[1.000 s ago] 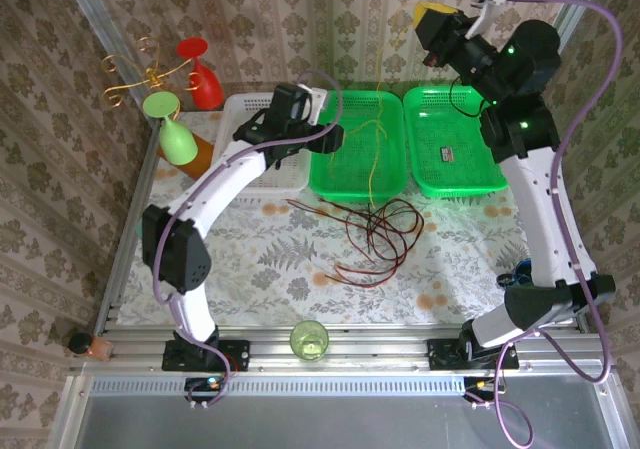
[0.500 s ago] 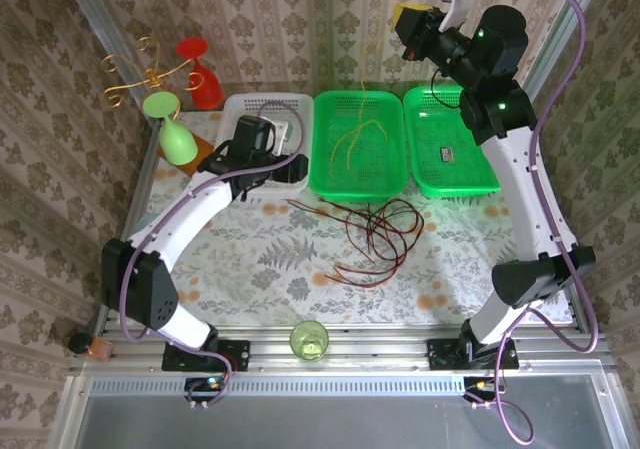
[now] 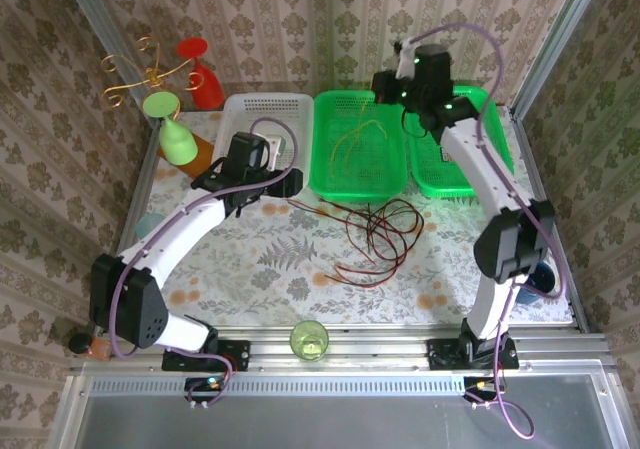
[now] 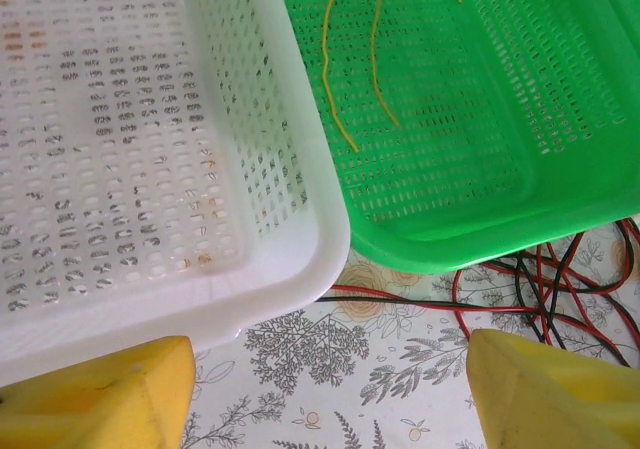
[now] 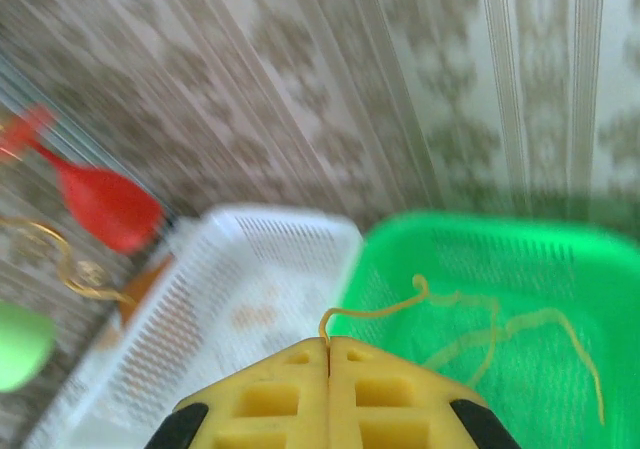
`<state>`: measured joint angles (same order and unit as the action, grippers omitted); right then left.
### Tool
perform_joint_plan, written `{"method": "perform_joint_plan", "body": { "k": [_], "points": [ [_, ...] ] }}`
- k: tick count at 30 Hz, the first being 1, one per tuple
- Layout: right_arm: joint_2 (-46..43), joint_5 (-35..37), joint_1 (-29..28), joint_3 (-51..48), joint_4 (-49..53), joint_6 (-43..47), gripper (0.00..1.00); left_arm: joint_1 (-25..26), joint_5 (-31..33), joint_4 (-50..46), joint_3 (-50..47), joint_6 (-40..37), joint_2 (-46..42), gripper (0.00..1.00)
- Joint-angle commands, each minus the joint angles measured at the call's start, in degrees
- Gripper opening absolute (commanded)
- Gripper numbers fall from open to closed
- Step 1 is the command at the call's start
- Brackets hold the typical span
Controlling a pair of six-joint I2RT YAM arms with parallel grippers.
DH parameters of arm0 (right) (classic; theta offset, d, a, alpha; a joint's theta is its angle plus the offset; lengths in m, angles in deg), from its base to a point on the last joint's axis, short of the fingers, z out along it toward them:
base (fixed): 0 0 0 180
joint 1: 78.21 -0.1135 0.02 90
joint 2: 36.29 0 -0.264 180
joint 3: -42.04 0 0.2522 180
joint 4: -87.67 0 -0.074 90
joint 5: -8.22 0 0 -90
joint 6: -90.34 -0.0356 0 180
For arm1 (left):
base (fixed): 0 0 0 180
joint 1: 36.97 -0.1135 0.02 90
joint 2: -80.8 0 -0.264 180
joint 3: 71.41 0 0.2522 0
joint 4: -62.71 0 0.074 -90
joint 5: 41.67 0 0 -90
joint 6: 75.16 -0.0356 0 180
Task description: Untangle the cables
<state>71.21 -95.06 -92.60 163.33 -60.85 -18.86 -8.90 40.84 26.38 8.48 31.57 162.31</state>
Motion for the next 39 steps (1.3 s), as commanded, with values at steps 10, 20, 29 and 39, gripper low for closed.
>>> {"method": "perform_joint_plan", "body": {
  "k": [10, 20, 29, 39],
  "points": [
    [14.43, 7.79, -4.88, 0.99, 21.34, 1.06, 0.0, 0.49, 1.06, 2.22, -4.8, 3.49, -3.86, 0.73],
    [16.48, 11.75, -6.1, 5.43, 28.38, 4.5, 0.27, 0.8, 1.11, 0.75, -4.64, 3.24, -4.89, 0.73],
    [4.99, 16.63, -6.22, 2.42, 29.75, 5.27, 0.64, 2.41, 3.08, 0.35, -7.17, 3.64, -8.31, 0.74],
    [-20.24, 19.07, -8.48, -25.05, 26.67, -5.02, 0.63, 5.74, 3.72, 1.78, -12.03, 4.58, -12.86, 0.74]
  ]
}}
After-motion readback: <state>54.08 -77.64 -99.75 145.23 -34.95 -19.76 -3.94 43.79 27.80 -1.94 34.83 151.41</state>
